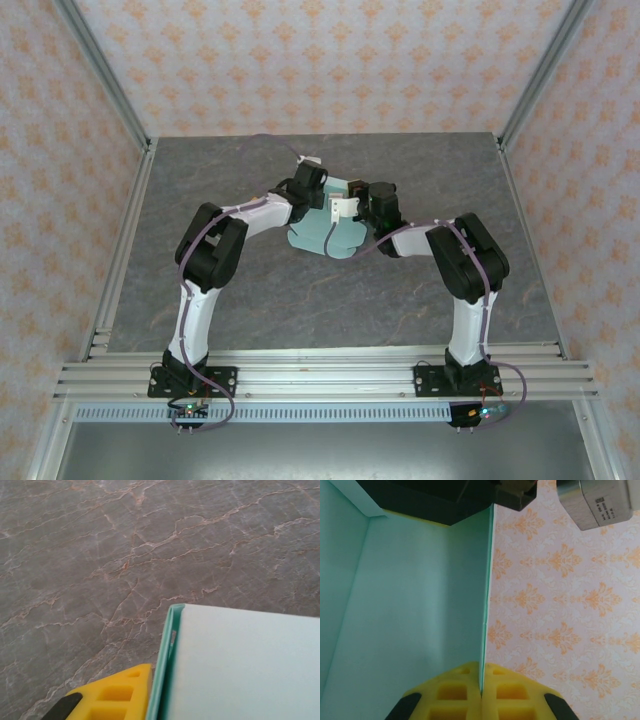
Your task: Fold the paper box
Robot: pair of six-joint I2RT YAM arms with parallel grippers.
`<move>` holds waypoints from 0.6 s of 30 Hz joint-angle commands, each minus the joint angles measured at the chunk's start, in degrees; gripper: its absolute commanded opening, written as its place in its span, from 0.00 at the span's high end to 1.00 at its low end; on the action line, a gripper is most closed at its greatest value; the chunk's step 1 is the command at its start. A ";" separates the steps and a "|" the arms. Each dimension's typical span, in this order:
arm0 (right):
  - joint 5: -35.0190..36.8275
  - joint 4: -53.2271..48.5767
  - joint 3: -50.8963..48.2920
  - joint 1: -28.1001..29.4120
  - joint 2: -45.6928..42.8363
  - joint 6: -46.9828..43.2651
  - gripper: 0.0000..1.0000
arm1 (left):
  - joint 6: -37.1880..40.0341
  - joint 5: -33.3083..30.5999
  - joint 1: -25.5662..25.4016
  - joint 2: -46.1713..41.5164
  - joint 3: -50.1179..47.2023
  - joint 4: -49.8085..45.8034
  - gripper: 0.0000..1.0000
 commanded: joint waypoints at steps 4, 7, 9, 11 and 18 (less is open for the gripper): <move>-1.33 -2.95 -1.76 0.89 -1.89 0.06 1.00 | -5.61 -16.51 2.94 -0.49 2.79 -3.34 0.85; -0.80 -3.08 -1.67 0.87 -1.85 0.39 1.00 | -6.09 -16.49 2.98 -1.21 1.56 -1.91 0.85; -0.45 -3.10 -1.54 0.87 -1.69 0.48 1.00 | -5.36 -13.61 2.95 -1.48 1.27 -0.75 0.85; -0.22 -3.21 -1.28 0.79 -1.68 0.73 1.00 | -4.60 -10.26 2.94 -1.71 1.09 -0.01 0.83; 0.69 -3.33 -0.64 0.55 -1.26 0.96 1.00 | -2.62 -3.19 3.00 -4.30 -2.39 3.82 0.73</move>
